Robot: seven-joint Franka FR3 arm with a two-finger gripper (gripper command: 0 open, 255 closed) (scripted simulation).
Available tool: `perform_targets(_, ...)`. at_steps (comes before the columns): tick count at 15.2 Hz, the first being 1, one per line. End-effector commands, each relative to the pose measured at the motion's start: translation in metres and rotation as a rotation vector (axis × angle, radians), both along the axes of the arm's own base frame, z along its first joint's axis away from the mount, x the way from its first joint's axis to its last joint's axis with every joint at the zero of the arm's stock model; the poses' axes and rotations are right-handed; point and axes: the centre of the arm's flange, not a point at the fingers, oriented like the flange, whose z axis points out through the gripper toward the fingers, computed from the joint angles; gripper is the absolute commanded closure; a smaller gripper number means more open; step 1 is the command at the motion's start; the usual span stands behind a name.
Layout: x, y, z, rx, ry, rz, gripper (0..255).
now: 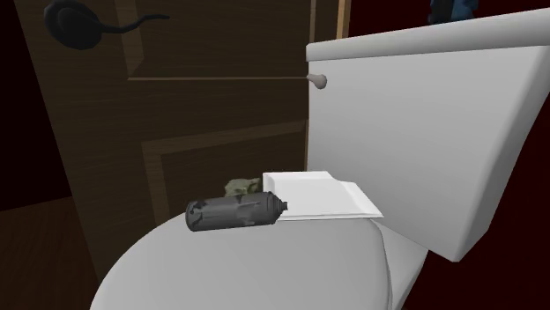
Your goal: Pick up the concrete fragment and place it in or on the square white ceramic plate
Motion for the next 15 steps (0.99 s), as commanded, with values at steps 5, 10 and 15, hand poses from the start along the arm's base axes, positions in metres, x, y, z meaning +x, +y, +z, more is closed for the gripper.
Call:
perform_targets(5, 0.026, 0.034, -0.03, 0.002, 0.0, 0.012, 0)
perform_targets(10, 0.059, 0.077, -0.068, 0.004, 0.001, 0.027, 0)
perform_targets(15, 0.09, 0.12, -0.106, 0.006, 0.002, 0.043, 0)
